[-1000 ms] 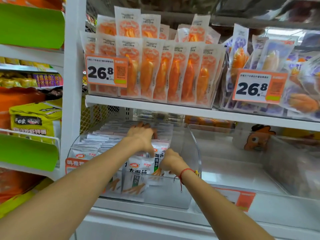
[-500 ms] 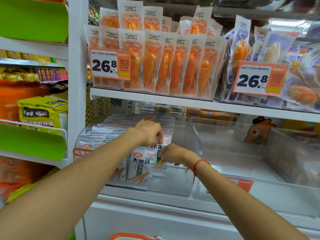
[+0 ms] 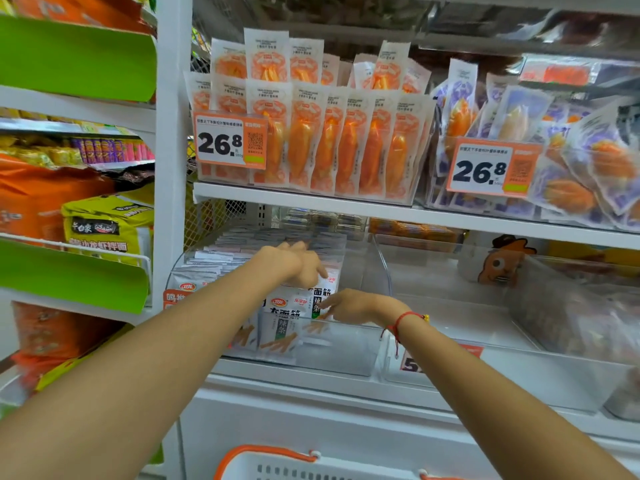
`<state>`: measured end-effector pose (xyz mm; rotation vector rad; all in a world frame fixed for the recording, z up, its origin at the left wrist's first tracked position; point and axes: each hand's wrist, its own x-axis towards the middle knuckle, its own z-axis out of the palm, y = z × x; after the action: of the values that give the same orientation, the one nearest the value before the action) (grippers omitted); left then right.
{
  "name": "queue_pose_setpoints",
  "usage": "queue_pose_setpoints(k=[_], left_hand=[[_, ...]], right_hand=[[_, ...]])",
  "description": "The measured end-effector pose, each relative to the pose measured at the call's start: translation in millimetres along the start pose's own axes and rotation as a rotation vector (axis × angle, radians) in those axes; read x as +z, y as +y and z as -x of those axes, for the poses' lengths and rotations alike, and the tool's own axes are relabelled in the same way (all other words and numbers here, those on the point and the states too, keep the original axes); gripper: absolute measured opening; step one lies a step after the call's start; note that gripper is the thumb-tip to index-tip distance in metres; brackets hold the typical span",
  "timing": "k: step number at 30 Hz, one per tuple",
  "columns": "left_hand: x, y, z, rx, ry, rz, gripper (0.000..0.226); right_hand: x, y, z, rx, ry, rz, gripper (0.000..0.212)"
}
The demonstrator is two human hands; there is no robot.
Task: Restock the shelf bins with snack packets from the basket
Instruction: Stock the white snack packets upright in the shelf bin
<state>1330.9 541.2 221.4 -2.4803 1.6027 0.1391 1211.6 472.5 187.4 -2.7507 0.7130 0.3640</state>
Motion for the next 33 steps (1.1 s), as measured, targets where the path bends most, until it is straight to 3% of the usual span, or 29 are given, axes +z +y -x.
queue_pose_setpoints(k=[3,8,12,25,29,33], left_hand=[[-2.2,8.3,27.4,0.045,0.207,0.13,0.051],[20.9,33.5,78.4,0.026,0.708,0.411,0.038],[63.2,50.3,110.4,-0.04,0.839,0.691,0.03],[288.2,75.3,159.1,-0.26,0.271,0.988,0.032],[337.1,71.5,167.3,-0.303,0.026,0.755,0.039],[375.1,80.4,184.8,-0.056,-0.355,0.029,0.039]], right_hand=[[5.2,6.4,11.1,-0.011,0.218,-0.104,0.044],[32.9,6.4,50.3,-0.142,0.777,-0.285,0.025],[65.4,7.7,81.8,-0.153,0.824,-0.374,0.012],[278.2,32.7,108.9,0.046,0.332,-0.579,0.015],[340.5,25.6,105.2,0.1,0.17,-0.554,0.017],[389.4,12.1,92.5,0.018,-0.219,-0.338,0.036]])
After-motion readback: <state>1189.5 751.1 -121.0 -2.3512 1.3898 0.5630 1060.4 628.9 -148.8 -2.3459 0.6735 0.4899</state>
